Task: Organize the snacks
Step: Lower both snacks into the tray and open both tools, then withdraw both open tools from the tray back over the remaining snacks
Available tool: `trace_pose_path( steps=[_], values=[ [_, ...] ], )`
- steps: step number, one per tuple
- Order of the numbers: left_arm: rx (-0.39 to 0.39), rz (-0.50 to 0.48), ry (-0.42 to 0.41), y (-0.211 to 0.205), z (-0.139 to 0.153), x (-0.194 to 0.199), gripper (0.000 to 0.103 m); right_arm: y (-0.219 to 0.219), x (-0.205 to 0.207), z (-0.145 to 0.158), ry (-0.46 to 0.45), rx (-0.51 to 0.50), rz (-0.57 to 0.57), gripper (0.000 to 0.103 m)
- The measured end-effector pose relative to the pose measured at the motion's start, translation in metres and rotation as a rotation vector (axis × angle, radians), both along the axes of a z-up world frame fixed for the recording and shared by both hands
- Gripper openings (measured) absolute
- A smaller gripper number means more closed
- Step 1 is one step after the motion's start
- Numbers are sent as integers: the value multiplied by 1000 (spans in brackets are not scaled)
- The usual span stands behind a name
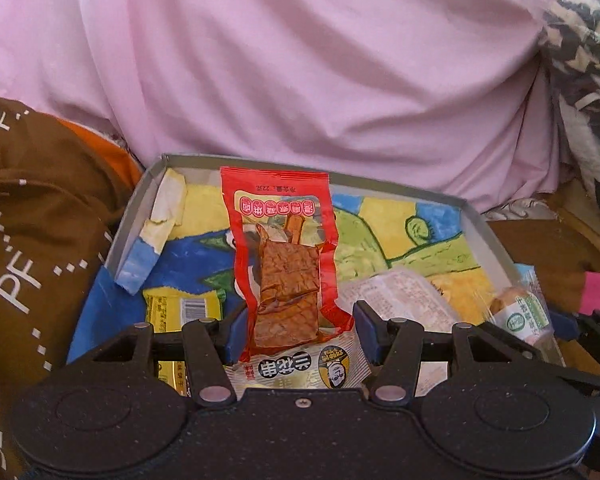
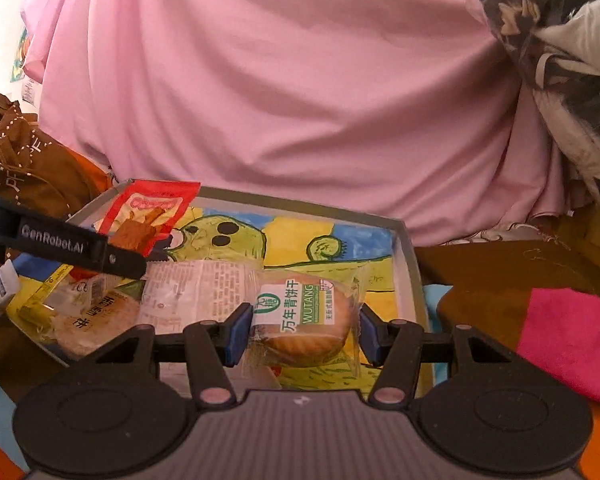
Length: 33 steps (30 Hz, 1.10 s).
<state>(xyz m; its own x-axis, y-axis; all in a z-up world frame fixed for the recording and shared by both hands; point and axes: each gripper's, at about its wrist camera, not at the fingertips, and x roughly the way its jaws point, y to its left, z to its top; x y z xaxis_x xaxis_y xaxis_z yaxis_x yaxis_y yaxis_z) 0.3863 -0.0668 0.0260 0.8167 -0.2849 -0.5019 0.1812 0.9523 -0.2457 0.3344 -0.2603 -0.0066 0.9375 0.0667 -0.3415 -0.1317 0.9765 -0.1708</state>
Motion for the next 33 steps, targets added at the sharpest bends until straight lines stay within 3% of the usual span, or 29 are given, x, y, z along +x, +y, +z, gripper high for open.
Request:
trace_pose_path(
  steps=[6, 9, 14, 19, 25, 29, 33],
  values=[
    [5, -5, 9, -2, -3, 1, 62, 8, 14, 2, 39, 18, 1, 62],
    [-13, -24, 15, 1, -4, 0, 67, 11, 16, 4, 44, -20, 9, 65],
    [-85, 0, 45, 8, -5, -4, 75, 11, 16, 11, 45, -69, 25, 83],
    [-91, 16, 39, 10, 1, -13, 84, 9, 7, 23, 8, -69, 10, 92],
    [-129, 19, 23, 19, 20, -29, 87, 5, -18, 50, -78, -48, 4, 102],
    [-146, 30, -21, 25, 39, -48, 92, 2, -42, 71, -141, -23, 0, 103],
    [-110, 39, -83, 28, 58, -72, 94, -1, -66, 89, -191, 7, -3, 103]
  ],
)
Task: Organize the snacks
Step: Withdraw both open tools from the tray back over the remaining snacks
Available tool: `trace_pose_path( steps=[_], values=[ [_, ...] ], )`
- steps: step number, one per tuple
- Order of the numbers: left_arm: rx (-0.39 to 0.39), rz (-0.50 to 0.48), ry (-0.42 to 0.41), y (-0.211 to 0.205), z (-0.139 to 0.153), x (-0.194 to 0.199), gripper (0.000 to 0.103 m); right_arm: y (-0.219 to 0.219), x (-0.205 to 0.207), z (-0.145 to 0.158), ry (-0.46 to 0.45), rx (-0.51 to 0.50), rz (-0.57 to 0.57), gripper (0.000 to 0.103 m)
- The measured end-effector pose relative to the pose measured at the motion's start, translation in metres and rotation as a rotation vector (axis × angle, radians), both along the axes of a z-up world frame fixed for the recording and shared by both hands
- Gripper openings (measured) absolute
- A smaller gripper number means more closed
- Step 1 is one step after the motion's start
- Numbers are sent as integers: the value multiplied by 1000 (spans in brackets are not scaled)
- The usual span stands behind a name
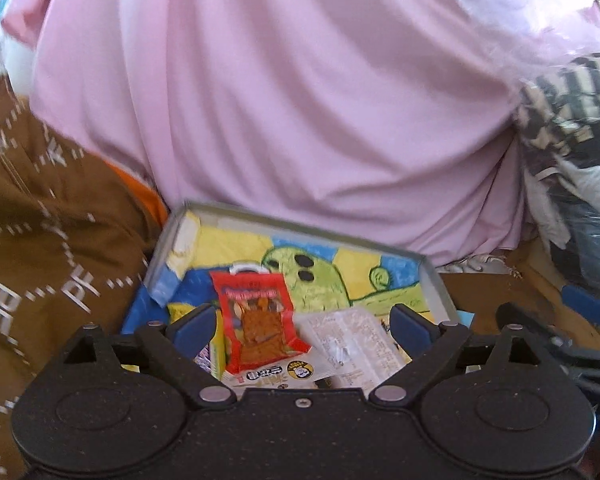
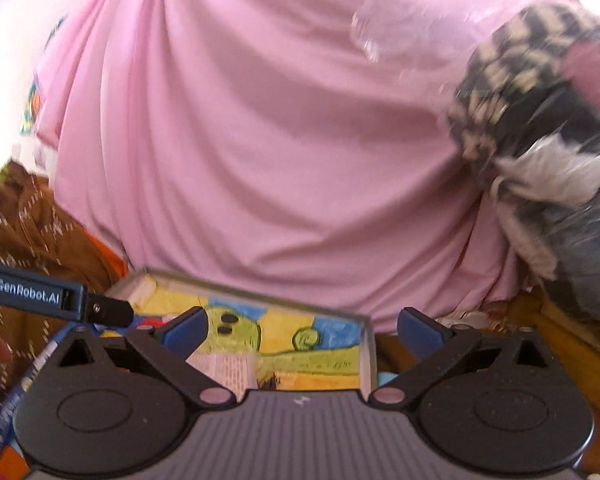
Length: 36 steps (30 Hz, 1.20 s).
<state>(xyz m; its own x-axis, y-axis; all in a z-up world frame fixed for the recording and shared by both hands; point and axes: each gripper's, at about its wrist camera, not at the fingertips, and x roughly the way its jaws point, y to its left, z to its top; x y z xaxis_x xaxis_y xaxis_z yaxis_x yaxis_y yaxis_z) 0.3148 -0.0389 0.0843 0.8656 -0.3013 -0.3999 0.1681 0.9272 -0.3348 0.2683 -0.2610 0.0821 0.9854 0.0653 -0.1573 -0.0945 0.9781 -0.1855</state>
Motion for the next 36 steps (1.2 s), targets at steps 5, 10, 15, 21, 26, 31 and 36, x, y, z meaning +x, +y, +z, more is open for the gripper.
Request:
trace_pose_path(
  steps=[5, 10, 15, 21, 26, 31, 36],
  values=[
    [44, 16, -61, 4, 20, -36, 98, 1, -35, 16, -56, 19, 16, 103],
    [67, 39, -79, 11, 31, -76, 99, 1, -67, 22, -109, 36, 18, 103],
    [86, 46, -66, 18, 33, -113, 99, 0, -102, 20, -142, 30, 8, 103],
    [97, 70, -42, 24, 25, -149, 99, -4, -144, 14, -146, 20, 9, 103],
    [126, 87, -20, 28, 14, -177, 99, -5, -175, 3, -140, 22, 7, 103],
    [139, 98, -1, 26, 4, -199, 99, -8, -198, -8, -111, 30, 6, 103],
    [165, 84, 29, 20, -7, -215, 99, -11, -213, -22, -67, 46, -1, 103]
  ],
)
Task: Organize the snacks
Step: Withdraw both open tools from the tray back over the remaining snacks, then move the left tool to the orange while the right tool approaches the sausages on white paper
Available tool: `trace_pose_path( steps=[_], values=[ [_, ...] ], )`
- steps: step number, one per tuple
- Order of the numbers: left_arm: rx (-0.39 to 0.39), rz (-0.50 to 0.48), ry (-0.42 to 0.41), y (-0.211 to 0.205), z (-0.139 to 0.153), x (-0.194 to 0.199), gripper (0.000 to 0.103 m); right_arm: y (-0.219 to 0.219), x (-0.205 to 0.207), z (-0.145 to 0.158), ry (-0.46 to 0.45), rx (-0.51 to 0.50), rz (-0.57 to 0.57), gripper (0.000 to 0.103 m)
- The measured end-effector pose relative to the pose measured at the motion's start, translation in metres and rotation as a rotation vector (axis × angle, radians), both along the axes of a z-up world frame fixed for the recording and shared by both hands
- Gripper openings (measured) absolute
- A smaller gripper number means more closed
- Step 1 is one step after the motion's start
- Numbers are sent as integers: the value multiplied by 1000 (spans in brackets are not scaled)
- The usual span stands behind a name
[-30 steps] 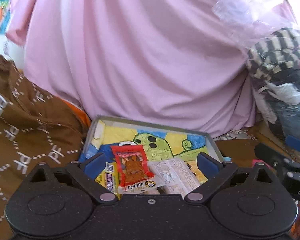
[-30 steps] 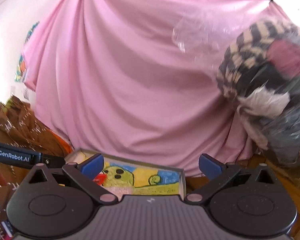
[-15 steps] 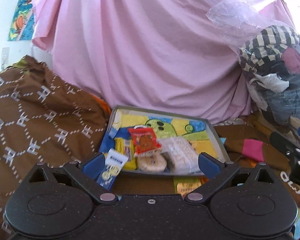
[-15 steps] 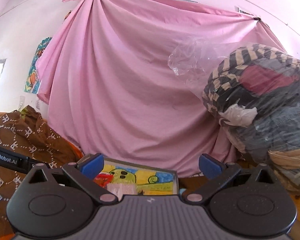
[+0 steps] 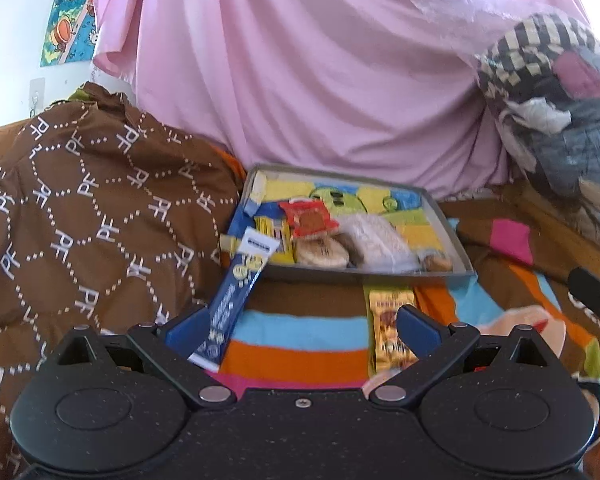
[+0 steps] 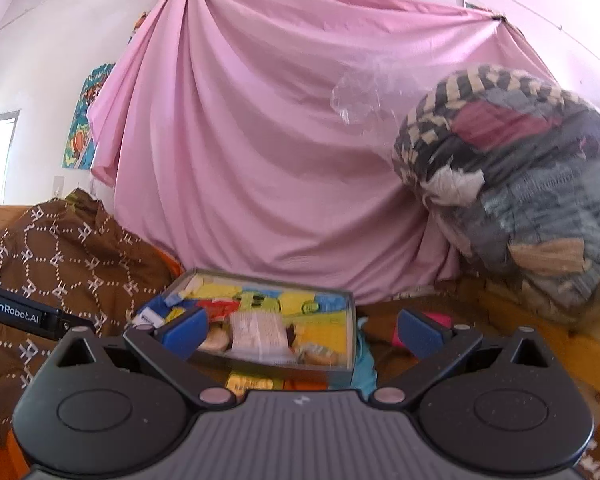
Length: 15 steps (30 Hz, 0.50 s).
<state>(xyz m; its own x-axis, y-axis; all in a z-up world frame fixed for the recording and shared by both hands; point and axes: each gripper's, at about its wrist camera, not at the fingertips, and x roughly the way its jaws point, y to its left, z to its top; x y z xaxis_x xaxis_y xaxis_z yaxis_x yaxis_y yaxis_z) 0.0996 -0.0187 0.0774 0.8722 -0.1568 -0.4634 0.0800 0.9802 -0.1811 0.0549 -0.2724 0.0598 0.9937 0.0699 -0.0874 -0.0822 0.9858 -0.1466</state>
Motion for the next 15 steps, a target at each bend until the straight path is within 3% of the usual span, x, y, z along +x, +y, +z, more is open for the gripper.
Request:
trace_pose_path(
  steps=[7, 15],
  values=[
    [41, -11, 56, -4, -18, -17, 99, -4, -13, -25, 92, 26, -9, 103],
    [52, -4, 160, -7, -43, -26, 99, -6, -21, -55, 260, 7, -18, 103]
  ],
)
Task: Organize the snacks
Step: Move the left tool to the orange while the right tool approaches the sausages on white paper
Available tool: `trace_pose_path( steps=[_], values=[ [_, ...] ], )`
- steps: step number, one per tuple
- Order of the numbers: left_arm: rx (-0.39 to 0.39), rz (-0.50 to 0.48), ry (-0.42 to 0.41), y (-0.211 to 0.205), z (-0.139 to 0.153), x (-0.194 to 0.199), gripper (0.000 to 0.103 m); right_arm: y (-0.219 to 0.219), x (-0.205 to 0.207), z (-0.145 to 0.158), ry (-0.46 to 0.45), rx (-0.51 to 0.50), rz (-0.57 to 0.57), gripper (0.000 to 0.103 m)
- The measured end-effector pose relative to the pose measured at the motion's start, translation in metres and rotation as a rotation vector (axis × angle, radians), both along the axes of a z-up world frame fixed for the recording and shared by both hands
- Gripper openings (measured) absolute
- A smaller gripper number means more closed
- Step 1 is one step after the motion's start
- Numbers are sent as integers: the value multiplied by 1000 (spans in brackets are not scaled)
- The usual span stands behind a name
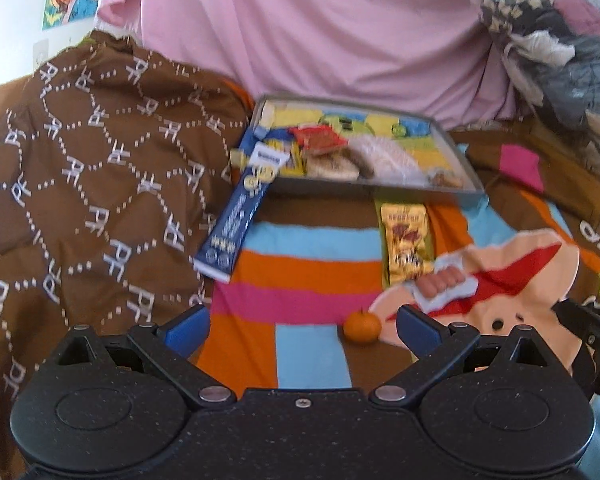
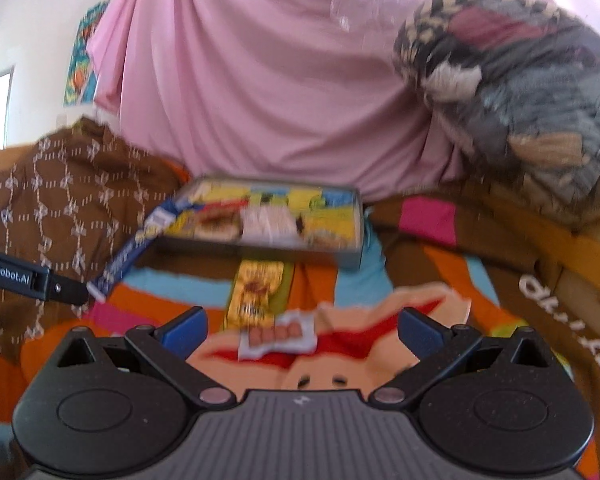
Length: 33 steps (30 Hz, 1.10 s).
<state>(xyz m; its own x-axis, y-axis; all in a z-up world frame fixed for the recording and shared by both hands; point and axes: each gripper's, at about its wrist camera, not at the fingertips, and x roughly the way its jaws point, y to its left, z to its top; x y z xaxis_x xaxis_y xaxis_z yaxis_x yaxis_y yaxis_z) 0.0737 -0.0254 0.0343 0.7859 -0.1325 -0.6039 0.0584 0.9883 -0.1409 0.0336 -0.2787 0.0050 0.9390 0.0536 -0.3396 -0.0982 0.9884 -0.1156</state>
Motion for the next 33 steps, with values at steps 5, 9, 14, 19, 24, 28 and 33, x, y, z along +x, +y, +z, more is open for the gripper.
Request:
trace_pose_path(
  steps=[5, 9, 14, 19, 24, 28, 33],
  values=[
    [16, -24, 60, -7, -12, -2, 99, 7, 10, -19, 153, -40, 26, 103],
    [30, -48, 118, -13, -23, -2, 99, 9, 12, -29, 217, -51, 28, 103],
    [40, -50, 166, -15, -32, 0, 99, 10, 12, -33, 241, -52, 36, 103],
    [85, -81, 204, -18, -36, 5, 99, 7, 16, -34, 248, -51, 32, 103],
    [143, -128, 256, -23, -42, 21, 98, 0, 24, -39, 269, -37, 14, 103],
    [181, -170, 254, -30, -41, 32, 98, -5, 32, -41, 289, -11, 5, 103],
    [221, -211, 248, -41, -44, 47, 98, -13, 46, -36, 278, 13, 11, 103]
  ],
)
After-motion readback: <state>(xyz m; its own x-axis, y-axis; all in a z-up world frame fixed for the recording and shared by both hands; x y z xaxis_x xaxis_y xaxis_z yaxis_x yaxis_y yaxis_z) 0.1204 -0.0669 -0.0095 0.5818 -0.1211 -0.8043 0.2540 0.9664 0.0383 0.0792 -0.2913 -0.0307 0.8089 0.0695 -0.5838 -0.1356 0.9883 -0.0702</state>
